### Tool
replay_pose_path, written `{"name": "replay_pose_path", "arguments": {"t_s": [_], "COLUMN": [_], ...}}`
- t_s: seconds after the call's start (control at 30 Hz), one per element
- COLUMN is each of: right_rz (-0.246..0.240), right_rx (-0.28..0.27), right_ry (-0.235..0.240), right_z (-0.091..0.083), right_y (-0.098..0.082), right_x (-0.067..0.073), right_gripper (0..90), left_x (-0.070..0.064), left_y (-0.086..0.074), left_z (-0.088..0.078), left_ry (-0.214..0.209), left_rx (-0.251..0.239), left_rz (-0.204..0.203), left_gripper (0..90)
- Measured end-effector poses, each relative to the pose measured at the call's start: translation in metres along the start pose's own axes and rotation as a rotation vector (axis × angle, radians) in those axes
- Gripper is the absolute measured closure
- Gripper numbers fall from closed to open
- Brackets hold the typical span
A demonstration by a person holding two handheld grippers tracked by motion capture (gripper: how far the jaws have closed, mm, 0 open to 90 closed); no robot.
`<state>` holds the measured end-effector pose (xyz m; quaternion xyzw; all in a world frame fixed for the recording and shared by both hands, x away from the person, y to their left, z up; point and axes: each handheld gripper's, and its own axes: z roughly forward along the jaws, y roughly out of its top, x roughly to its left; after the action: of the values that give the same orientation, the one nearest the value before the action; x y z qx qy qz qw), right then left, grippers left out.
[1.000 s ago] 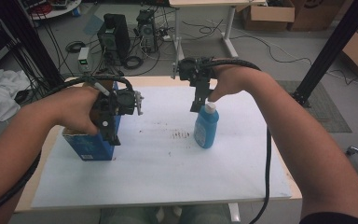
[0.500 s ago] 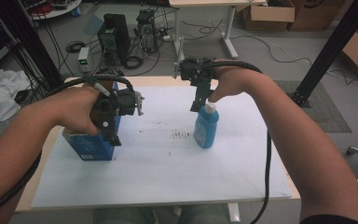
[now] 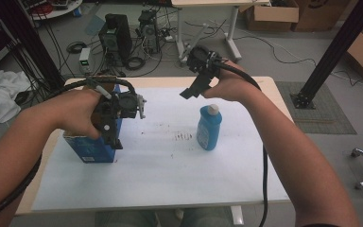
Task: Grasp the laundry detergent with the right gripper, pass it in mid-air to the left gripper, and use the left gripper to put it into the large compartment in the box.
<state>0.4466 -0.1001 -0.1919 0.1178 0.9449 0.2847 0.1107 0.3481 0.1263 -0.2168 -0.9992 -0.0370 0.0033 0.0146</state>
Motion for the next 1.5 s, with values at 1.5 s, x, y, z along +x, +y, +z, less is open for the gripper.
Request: {"name": "replay_pose_path", "arguments": {"t_s": [1.5], "right_rz": [0.532], "right_rx": [-0.472], "right_ry": [-0.351], "right_z": [-0.046], "right_y": [-0.248], "right_x": [0.072], "right_gripper": [0.0], "left_x": [0.000], "left_y": [-0.005], "left_z": [-0.006], "left_ry": [0.029], "left_rx": [-0.004], "left_rz": [0.034], "left_gripper": [0.1]}}
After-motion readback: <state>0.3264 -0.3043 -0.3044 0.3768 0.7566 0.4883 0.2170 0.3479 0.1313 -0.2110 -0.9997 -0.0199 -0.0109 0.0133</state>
